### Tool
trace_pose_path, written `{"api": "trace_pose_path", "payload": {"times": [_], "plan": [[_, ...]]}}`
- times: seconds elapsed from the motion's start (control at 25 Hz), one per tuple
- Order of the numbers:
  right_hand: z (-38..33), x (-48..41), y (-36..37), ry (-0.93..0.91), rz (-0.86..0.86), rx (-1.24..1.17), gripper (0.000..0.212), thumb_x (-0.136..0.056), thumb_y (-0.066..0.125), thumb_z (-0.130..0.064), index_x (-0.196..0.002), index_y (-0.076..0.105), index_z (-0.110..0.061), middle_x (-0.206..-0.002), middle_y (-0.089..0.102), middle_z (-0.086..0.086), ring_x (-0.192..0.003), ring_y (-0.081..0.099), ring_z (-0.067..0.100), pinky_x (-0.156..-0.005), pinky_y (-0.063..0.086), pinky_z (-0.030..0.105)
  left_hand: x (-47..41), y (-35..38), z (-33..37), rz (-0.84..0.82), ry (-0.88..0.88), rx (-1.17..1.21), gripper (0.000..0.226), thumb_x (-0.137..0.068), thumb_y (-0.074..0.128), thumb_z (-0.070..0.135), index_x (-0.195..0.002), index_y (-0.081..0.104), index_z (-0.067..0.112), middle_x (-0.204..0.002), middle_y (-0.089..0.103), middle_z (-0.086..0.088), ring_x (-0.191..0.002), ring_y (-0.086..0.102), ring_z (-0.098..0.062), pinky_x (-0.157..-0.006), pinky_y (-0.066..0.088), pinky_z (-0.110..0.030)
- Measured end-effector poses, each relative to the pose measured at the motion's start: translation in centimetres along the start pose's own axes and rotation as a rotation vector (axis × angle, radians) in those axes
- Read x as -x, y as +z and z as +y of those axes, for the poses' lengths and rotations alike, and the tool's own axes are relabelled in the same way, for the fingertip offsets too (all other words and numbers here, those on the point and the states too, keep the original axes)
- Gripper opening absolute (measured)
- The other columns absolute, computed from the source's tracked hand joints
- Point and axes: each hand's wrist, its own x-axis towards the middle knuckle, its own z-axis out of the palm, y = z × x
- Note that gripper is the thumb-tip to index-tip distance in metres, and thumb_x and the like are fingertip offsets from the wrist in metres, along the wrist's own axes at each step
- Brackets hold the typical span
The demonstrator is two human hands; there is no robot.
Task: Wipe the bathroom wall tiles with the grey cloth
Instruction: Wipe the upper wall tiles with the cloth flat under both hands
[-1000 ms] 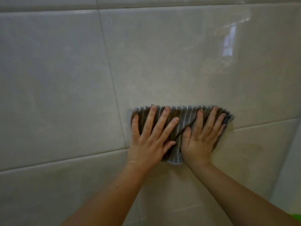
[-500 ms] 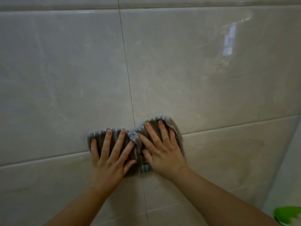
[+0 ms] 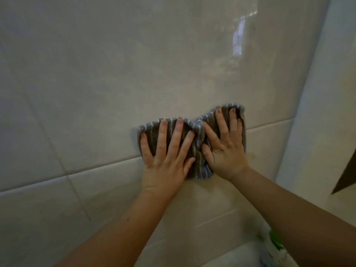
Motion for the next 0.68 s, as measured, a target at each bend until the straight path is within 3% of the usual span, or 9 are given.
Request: {"api": "trace_pose_path", "payload": {"times": [0.2, 0.4, 0.52, 0.68], "plan": [[7.0, 0.9, 0.2, 0.176, 0.042, 0.015, 0.056, -0.100, 0.028, -0.048, -0.148, 0.025, -0.020, -0.155, 0.016, 0.017, -0.143, 0.011, 0.048, -0.119, 0.006, 0.056, -5.1, 1.0, 7.2, -0.021, 0.052, 0.021, 0.068, -0.102, 0.033, 0.051, -0.159, 0.009, 0.023, -0.166, -0.001, -0.010, -0.150, -0.010, -0.037, -0.115, -0.014, -0.066], [12.6, 3.1, 0.4, 0.465, 0.044, -0.004, 0.057, -0.102, 0.019, -0.047, -0.149, 0.018, -0.015, -0.155, 0.015, 0.029, -0.143, 0.007, 0.046, -0.118, 0.006, 0.057, -8.9, 1.8, 12.9, -0.044, 0.078, 0.035, 0.070, -0.102, 0.028, 0.050, -0.159, 0.000, 0.020, -0.166, -0.006, -0.012, -0.151, -0.006, -0.038, -0.112, -0.018, -0.065], [12.0, 4.2, 1.1, 0.612, 0.071, -0.040, 0.060, -0.102, 0.017, -0.046, -0.150, 0.022, -0.010, -0.156, 0.016, 0.027, -0.144, 0.009, 0.046, -0.119, 0.005, 0.054, -8.3, 2.1, 13.1, -0.056, 0.123, 0.043, 0.070, -0.103, 0.026, 0.050, -0.159, -0.003, 0.019, -0.166, -0.009, -0.012, -0.152, -0.008, -0.037, -0.113, -0.019, -0.063], [8.8, 5.7, 2.0, 0.717, 0.065, -0.061, 0.057, -0.102, 0.023, -0.038, -0.149, 0.024, -0.007, -0.155, 0.017, 0.028, -0.143, 0.010, 0.048, -0.117, 0.009, 0.060, -5.7, 1.9, 11.4, -0.066, 0.181, 0.063, 0.071, -0.103, 0.031, 0.049, -0.159, 0.000, 0.019, -0.166, -0.007, -0.010, -0.152, -0.011, -0.034, -0.114, -0.022, -0.060]]}}
